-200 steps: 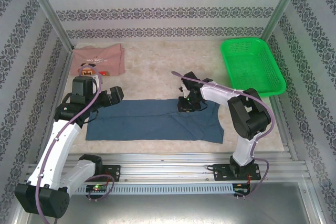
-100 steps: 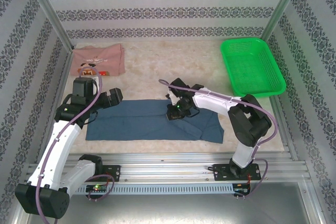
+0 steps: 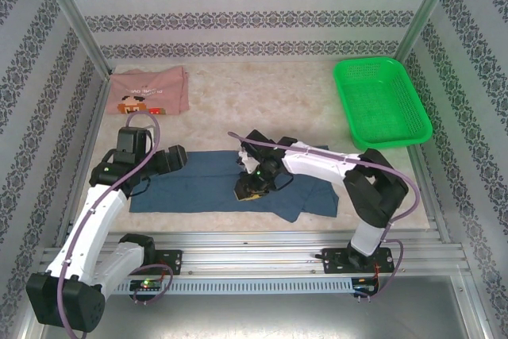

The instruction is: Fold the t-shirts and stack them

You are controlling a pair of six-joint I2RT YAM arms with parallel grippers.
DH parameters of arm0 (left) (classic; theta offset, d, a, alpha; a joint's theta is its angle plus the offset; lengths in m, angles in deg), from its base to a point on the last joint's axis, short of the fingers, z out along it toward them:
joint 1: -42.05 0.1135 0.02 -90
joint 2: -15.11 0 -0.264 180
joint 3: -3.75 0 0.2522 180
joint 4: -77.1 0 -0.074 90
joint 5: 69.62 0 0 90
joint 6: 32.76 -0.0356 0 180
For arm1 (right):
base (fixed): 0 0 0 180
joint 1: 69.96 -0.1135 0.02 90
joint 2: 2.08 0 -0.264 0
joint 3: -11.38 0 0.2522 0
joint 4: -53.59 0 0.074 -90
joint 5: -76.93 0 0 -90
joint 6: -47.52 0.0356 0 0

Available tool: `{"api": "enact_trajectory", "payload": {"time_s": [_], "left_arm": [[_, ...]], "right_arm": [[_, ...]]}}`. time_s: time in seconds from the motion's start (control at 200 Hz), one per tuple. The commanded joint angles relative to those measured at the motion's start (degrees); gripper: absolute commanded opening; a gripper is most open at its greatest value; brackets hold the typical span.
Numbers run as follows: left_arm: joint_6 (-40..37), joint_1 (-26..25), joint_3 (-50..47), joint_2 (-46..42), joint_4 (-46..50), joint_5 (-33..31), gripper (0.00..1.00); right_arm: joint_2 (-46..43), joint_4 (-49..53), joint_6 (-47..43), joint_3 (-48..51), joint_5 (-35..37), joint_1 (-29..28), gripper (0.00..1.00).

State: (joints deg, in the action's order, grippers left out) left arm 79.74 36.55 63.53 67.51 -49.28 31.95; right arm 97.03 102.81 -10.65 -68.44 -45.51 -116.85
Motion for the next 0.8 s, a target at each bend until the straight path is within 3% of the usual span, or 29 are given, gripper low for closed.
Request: {"api": "enact_trajectory", "payload": {"time_s": [0.0,0.2,0.375,0.55,0.799], "left_arm": [[-0.02,0.6,-0.76,0.07,-2.17,0.51,0.99],[1.57,0.49,-1.26,3.13,-8.34,5.22,1.0],[-0.81,0.1,3.16,16.33,-7.26,8.81,1.0],[-2.11,0.17,6.32,28.69,-5.53,5.01,0.96],[7.58,5.04,-0.69,35.22,-11.39,5.42,0.92]], "right_arm": [[-6.75,4.69,1.29,-0.46,1.8,2.52,0.34],[-15.77,7.69,4.6,9.89,11.3,13.6,0.45],[-23.01,11.0,8.52,18.19,20.67,24.95,0.51],[-18.84,5.18,14.42,22.39,23.59,24.85,0.5],[-6.03,-0.22,20.55,15.67,28.92,22.93,0.53]]}}
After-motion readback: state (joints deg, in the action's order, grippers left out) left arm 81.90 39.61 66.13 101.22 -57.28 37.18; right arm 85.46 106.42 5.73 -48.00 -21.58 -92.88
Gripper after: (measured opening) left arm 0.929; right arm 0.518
